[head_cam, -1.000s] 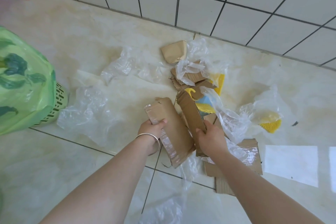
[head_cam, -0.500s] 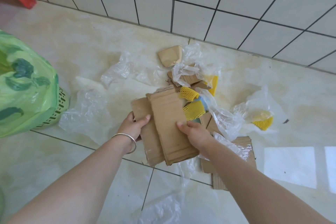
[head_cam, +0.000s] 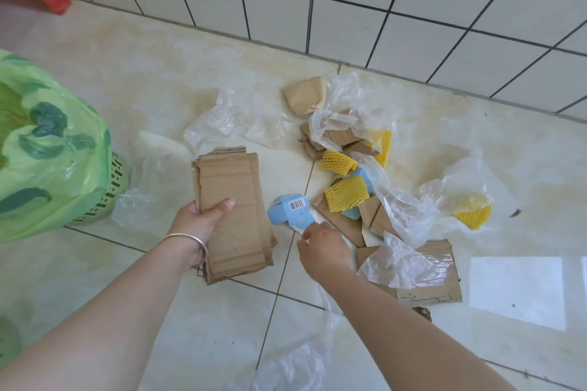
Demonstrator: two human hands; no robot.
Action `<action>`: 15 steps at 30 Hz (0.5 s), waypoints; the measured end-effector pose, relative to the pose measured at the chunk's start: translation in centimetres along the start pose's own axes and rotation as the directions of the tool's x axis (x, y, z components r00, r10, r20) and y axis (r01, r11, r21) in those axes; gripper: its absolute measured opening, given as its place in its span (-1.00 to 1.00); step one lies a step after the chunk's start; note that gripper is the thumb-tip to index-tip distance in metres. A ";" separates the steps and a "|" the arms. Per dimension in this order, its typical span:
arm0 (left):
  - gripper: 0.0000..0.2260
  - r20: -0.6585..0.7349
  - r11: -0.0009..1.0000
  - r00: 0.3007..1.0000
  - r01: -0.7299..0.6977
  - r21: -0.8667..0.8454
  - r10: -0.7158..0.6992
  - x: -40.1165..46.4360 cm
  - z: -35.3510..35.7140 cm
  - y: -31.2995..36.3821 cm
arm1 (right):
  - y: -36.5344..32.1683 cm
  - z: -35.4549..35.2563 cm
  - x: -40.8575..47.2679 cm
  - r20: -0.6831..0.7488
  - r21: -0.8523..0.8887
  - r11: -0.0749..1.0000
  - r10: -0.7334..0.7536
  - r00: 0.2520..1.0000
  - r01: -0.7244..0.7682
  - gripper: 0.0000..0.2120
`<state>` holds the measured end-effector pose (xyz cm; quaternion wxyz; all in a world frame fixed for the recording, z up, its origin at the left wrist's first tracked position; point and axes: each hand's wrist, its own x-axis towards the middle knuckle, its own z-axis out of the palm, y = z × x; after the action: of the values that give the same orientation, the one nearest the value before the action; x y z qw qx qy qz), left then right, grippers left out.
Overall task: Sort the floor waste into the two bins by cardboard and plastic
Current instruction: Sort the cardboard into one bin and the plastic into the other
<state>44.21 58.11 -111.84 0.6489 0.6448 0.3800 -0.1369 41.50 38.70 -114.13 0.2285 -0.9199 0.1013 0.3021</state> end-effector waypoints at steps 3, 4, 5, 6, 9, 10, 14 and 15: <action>-0.91 -0.018 0.999 0.999 0.044 -0.003 -0.044 0.1 -1.4 -0.9 | 0.2 0.5 1.2 -0.085 -0.021 1.000 0.020 0.996 -0.022 -0.62; -0.90 -0.023 0.998 0.998 0.059 -0.011 -0.059 0.2 -1.5 -1.3 | 0.0 0.7 1.6 -0.121 -0.025 0.999 0.021 0.992 -0.024 -0.57; -0.90 -0.024 0.997 0.997 0.072 -0.015 -0.072 0.2 -1.6 -1.6 | -0.4 1.0 2.0 -0.151 -0.035 0.999 0.024 0.988 -0.030 -0.53; -0.93 -0.022 0.997 0.997 0.078 -0.019 -0.079 0.2 -1.5 -1.7 | -0.7 1.3 2.3 -0.171 -0.056 0.998 0.031 0.985 -0.041 -0.49; -0.95 -0.004 0.996 0.996 0.088 -0.024 -0.088 0.4 -1.4 -2.1 | -1.6 2.0 3.1 -0.216 -0.140 0.988 0.032 0.976 -0.064 -0.45; -0.95 0.000 0.995 0.996 0.094 -0.025 -0.094 0.4 -1.4 -2.2 | -1.9 2.1 3.4 -0.227 -0.159 0.985 0.030 0.973 -0.068 -0.44; -0.93 0.024 0.992 0.992 0.125 -0.032 -0.125 0.3 -1.6 -3.1 | -2.4 2.1 4.3 -0.176 -0.053 0.993 0.096 0.980 -0.107 -0.46; -0.92 0.031 0.991 0.991 0.133 -0.031 -0.132 0.3 -1.7 -3.3 | -2.4 2.1 4.3 -0.149 0.007 0.994 0.107 0.983 -0.108 -0.52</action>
<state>41.64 59.33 -114.25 0.6541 0.6055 0.4149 -0.1826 44.68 41.61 -117.31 0.2030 -0.9333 0.1673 0.2446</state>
